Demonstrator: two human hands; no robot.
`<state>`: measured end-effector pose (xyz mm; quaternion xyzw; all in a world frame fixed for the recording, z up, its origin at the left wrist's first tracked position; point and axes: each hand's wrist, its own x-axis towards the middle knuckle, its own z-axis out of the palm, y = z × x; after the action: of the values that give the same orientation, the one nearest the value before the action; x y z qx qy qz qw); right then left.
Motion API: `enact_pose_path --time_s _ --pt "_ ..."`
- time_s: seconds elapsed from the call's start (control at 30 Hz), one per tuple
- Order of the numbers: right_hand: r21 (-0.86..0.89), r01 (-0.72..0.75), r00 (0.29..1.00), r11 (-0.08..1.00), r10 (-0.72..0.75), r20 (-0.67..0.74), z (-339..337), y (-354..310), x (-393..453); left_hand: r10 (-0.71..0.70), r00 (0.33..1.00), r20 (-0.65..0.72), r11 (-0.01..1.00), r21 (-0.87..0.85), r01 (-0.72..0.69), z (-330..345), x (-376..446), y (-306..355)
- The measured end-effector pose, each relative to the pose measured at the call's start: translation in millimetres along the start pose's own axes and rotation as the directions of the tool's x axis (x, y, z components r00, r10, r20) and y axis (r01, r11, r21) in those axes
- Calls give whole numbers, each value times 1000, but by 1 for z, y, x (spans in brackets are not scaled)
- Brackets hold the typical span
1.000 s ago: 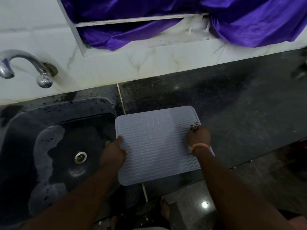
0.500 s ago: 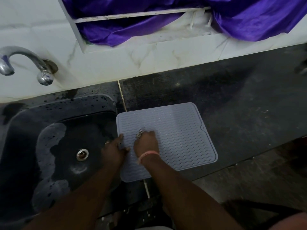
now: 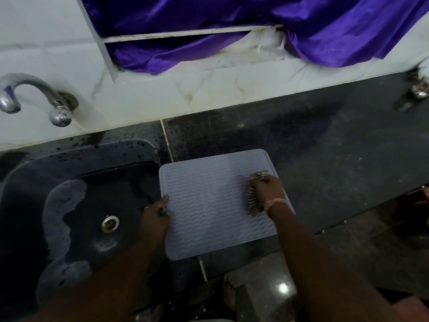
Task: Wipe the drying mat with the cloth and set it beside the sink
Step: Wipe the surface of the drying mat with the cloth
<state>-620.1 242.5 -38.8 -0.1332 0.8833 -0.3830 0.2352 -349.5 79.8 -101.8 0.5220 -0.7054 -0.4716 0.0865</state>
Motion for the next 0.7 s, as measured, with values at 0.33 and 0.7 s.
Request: enact_pose_path --time_s 0.33,0.7 --pt "-523 -166 977 836 68 -201 33 36 -7 22 996 -90 991 133 -9 9 2 -4" --pt "-498 80 992 863 -118 -45 112 2 -62 30 998 -56 999 -13 -31 7 2 -5"
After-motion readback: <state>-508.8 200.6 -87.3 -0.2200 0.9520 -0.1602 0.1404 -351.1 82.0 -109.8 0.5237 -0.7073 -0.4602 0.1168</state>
